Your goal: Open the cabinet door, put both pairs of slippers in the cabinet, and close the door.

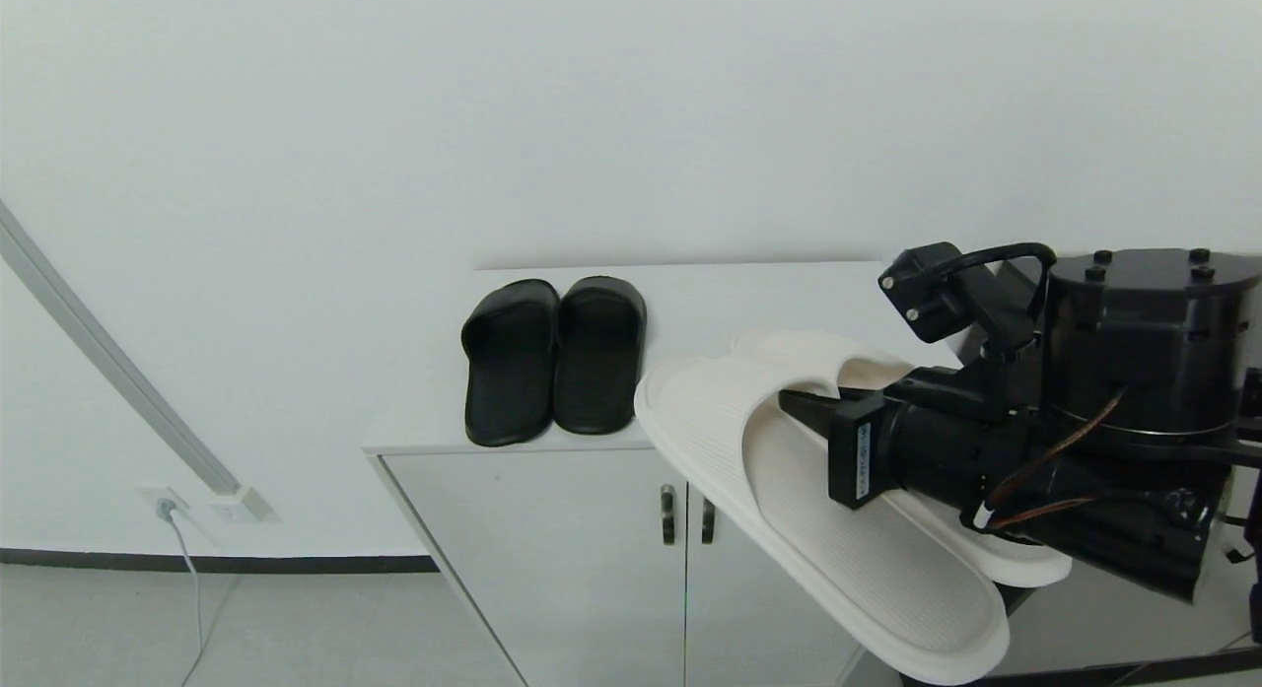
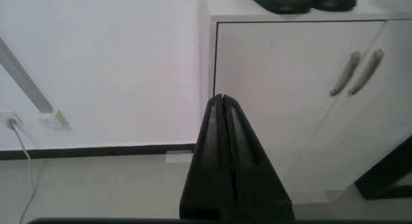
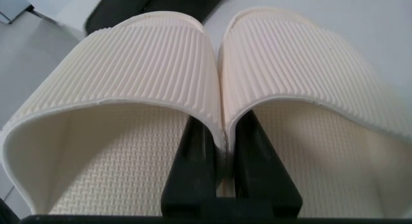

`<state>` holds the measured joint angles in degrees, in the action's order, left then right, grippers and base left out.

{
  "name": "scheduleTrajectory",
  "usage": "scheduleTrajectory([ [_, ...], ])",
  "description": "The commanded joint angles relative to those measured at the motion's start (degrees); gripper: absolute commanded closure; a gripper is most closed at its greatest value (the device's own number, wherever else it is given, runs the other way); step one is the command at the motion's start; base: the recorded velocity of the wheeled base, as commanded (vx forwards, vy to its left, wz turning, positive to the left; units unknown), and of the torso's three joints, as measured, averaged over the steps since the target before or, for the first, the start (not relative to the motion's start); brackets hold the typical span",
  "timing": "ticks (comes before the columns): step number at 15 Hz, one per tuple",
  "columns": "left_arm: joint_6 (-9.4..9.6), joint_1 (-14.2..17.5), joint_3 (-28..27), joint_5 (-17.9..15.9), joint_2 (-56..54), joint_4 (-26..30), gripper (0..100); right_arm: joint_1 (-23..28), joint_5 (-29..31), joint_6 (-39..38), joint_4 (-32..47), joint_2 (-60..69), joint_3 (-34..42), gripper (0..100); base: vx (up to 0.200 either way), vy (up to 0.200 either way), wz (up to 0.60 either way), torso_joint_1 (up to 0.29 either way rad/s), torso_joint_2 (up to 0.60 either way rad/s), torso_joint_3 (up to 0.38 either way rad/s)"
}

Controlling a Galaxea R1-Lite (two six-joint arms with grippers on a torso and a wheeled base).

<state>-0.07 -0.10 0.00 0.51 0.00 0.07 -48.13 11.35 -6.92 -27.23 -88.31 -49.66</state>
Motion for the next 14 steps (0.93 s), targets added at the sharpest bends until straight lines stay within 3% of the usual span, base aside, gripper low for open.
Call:
scheduleTrajectory([
  [1,-0.01,0.01,0.0,0.02,0.09,0.01,100,-0.12,-0.01,0.07,-0.01,0.07,0.01,100,-0.2,0.0,0.0,-0.012,0.0,0.002],
  [5,-0.01,0.01,0.0,0.02,0.09,0.01,100,-1.0,0.16,-0.02,-0.01,0.77,0.53,100,-0.2,0.0,0.0,-0.003,0.0,0.004],
  [14,-0.1,0.01,0.0,0.02,0.09,0.01,100,-0.91,-2.21,3.06,-0.98,2.35,5.02,100,0.0,0.0,0.0,0.0,0.0,0.0],
])
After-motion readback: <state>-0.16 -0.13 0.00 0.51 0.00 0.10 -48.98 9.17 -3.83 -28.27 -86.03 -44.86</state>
